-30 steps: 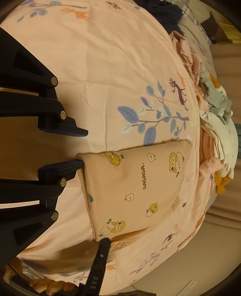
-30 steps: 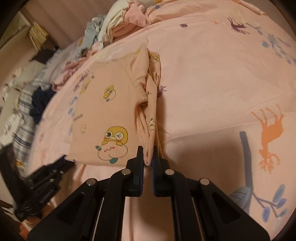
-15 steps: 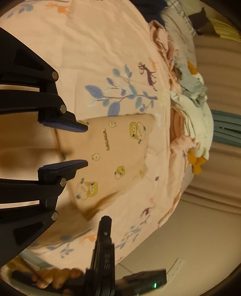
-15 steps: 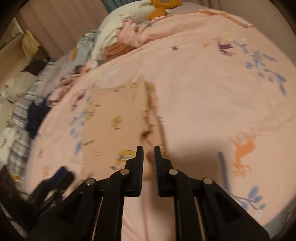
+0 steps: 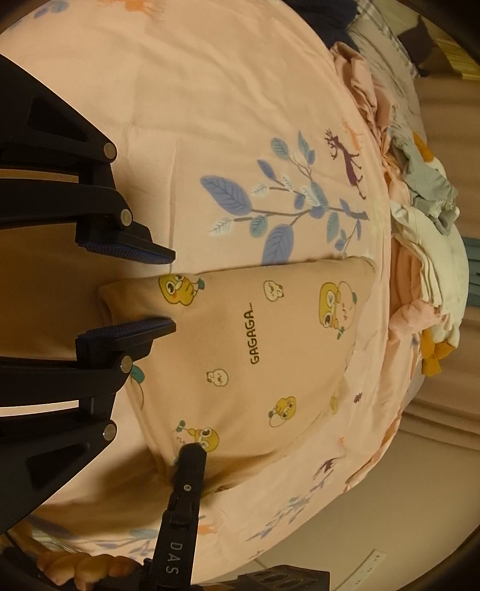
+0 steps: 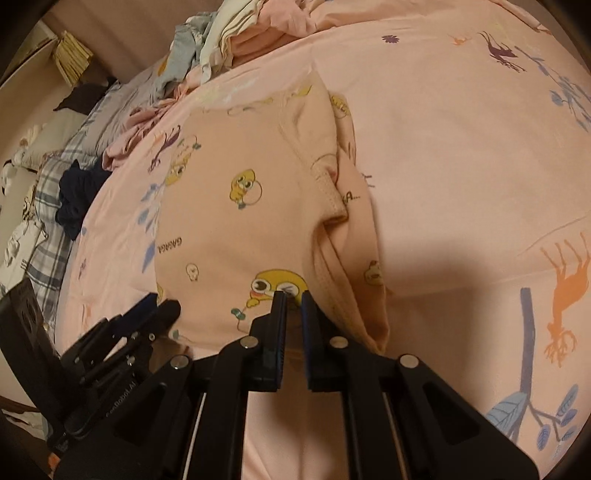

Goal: Fold small clothes
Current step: 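Release the onesie edge with the right tool and withdraw both tools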

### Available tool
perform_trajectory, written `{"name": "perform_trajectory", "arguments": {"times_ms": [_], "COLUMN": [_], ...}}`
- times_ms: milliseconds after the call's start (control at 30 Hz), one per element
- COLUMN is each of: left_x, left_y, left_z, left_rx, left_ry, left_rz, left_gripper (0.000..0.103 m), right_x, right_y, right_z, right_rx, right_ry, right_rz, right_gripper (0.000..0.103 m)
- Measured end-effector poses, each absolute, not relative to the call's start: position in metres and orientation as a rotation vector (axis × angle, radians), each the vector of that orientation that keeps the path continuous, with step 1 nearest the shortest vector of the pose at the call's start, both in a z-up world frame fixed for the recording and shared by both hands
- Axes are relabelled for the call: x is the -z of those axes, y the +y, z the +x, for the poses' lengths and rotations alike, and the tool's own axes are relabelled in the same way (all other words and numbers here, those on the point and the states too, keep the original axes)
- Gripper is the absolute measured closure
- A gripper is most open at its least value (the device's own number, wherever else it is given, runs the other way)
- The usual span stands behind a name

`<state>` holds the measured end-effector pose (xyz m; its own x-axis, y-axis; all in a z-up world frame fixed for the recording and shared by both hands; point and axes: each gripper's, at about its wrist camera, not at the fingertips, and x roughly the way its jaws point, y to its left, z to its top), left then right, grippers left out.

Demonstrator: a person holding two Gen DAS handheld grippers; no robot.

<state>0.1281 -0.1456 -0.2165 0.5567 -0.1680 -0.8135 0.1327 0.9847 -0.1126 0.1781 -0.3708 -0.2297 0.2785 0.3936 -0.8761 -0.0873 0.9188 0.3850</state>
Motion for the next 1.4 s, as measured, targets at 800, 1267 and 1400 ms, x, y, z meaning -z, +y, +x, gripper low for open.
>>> {"name": "perform_trajectory", "arguments": {"times_ms": [800, 1267, 1400], "left_x": [0.219, 0.221, 0.221], "left_y": [-0.152, -0.141, -0.146], "left_z": [0.124, 0.130, 0.129], "left_rx": [0.119, 0.153, 0.138], "left_ry": [0.961, 0.982, 0.971], "left_rz": [0.030, 0.004, 0.037], "left_gripper": [0.062, 0.047, 0.047], "right_x": [0.199, 0.224, 0.224], "right_y": [-0.395, -0.398, -0.403], "right_z": [0.206, 0.227, 0.223], "right_rx": [-0.454, -0.350, -0.356], "right_ry": [1.059, 1.188, 1.181], "right_rz": [0.470, 0.369, 0.369], "right_gripper": [0.087, 0.096, 0.096]}}
